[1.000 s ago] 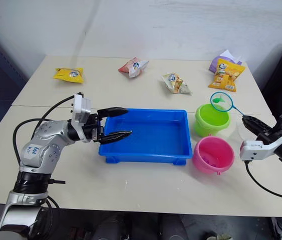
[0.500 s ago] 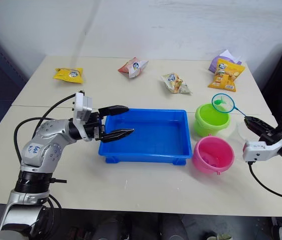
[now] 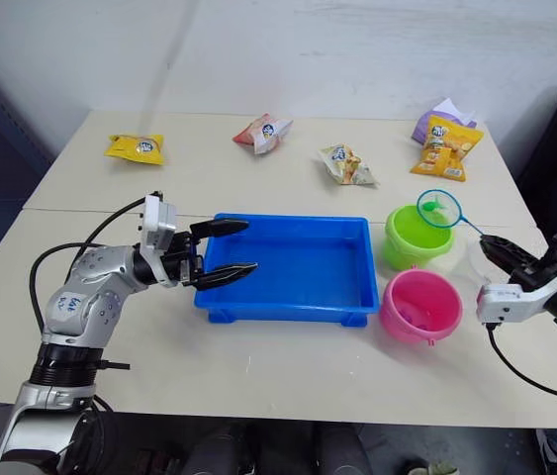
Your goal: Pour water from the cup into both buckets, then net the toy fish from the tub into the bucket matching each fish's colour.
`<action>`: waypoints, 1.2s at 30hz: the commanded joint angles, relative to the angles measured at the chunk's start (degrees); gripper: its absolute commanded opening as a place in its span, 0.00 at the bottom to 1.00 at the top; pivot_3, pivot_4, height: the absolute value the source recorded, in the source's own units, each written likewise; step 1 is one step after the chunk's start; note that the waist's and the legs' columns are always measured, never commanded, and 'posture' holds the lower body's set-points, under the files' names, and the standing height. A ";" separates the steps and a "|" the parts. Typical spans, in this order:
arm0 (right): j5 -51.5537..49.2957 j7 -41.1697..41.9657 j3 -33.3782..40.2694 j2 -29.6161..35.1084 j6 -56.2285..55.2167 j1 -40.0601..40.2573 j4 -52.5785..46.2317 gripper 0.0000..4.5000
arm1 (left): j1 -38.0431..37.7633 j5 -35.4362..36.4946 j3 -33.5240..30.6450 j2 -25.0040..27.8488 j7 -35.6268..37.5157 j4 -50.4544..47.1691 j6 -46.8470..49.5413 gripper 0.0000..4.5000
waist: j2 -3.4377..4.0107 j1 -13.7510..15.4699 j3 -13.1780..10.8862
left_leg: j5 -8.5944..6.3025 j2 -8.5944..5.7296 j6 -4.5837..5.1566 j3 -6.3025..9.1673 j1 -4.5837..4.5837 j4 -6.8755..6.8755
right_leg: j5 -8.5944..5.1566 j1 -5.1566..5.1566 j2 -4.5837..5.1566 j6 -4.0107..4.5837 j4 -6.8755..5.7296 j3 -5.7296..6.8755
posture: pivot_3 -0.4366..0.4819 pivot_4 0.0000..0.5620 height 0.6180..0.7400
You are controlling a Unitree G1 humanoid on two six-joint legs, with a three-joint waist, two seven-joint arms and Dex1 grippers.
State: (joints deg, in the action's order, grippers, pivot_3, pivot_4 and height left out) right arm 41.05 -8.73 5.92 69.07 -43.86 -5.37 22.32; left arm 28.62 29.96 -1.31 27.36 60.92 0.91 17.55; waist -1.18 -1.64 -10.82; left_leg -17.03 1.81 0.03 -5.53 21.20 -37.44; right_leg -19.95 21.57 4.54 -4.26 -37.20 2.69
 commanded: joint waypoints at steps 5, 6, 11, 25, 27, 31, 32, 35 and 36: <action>-2.78 0.64 0.50 -0.60 1.82 -1.28 1.83 0.00 | -0.02 0.03 -1.03 0.47 0.96 0.12 -1.99 0.99 | 0.00 0.05 0.00 | 0.00 -0.01 0.01 0.00 0.02 -0.02 | 0.00 0.00 0.02 0.00 0.00 0.00 | 0.48 0.27 0.98; -2.89 1.52 -0.70 -0.35 0.08 -1.28 1.56 0.00 | -0.03 0.05 -1.02 0.47 0.96 0.13 -2.03 0.99 | 0.00 0.05 0.00 | 0.00 -0.02 0.01 0.00 0.01 -0.02 | 0.00 0.00 0.02 0.00 -0.01 0.00 | 0.48 0.27 0.98; -3.73 0.08 1.75 -0.88 2.42 -1.55 2.72 0.00 | -0.14 0.02 -1.06 0.62 1.08 0.32 -2.34 0.99 | 0.00 -0.03 0.00 | 0.00 0.00 0.01 0.00 0.00 -0.02 | 0.00 0.00 0.01 0.00 -0.04 0.00 | 0.48 0.27 0.98; -56.74 32.84 0.86 -6.91 5.34 3.41 -9.50 0.00 | -2.32 4.03 -5.78 4.62 5.17 -0.33 -2.22 0.99 | -0.02 -0.13 -0.01 | -0.01 0.05 0.02 0.06 -0.01 -0.10 | -0.01 -0.03 -0.03 0.02 -0.14 0.01 | 0.48 0.27 0.98; -67.37 40.19 2.07 -7.44 13.23 4.85 -16.30 0.00 | -2.86 6.86 -8.21 6.56 7.31 -0.76 -0.24 0.99 | -0.02 -0.11 -0.01 | -0.03 0.07 0.06 0.07 0.00 -0.15 | -0.01 -0.03 0.00 0.02 -0.19 0.03 | 0.48 0.27 0.98; -78.64 48.68 2.61 -6.99 25.62 5.05 -30.26 0.00 | -3.76 12.59 -12.28 12.04 10.66 -4.54 5.06 0.99 | -0.01 0.00 -0.01 | -0.08 0.11 0.15 0.20 0.00 -0.17 | -0.01 -0.07 0.04 0.02 -0.20 0.09 | 0.48 0.27 0.98; -78.43 49.97 0.51 -7.22 28.03 4.28 -34.56 0.00 | -5.01 13.07 -13.22 14.13 12.65 -5.80 5.17 0.99 | -0.01 0.00 -0.01 | -0.09 0.10 0.16 0.21 0.01 -0.17 | -0.01 -0.07 0.06 0.02 -0.19 0.09 | 0.48 0.27 0.98; -80.04 55.27 -5.10 -7.63 36.89 3.43 -43.88 0.00 | -9.11 8.54 -12.86 18.92 19.27 -6.09 -1.71 0.99 | -0.02 0.04 -0.01 | -0.12 0.10 0.16 0.22 0.00 -0.08 | -0.03 -0.07 0.09 0.05 -0.12 0.10 | 0.48 0.27 0.98; -80.34 56.69 -6.83 -8.51 39.06 3.20 -45.54 0.00 | -10.37 6.20 -11.96 20.08 21.51 -5.46 -4.88 0.99 | -0.02 0.07 -0.01 | -0.12 0.10 0.16 0.25 0.00 -0.07 | -0.03 -0.07 0.11 0.06 -0.10 0.12 | 0.48 0.27 0.98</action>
State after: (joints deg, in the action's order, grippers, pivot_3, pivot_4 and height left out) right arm -37.68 45.54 0.78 61.34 -7.96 -2.10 -19.88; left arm 19.56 38.87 -13.40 46.39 78.80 -4.29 17.32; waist -1.20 -1.56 -10.83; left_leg -17.16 1.90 0.19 -5.28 21.20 -37.48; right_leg -19.99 21.51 4.66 -4.18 -37.27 2.83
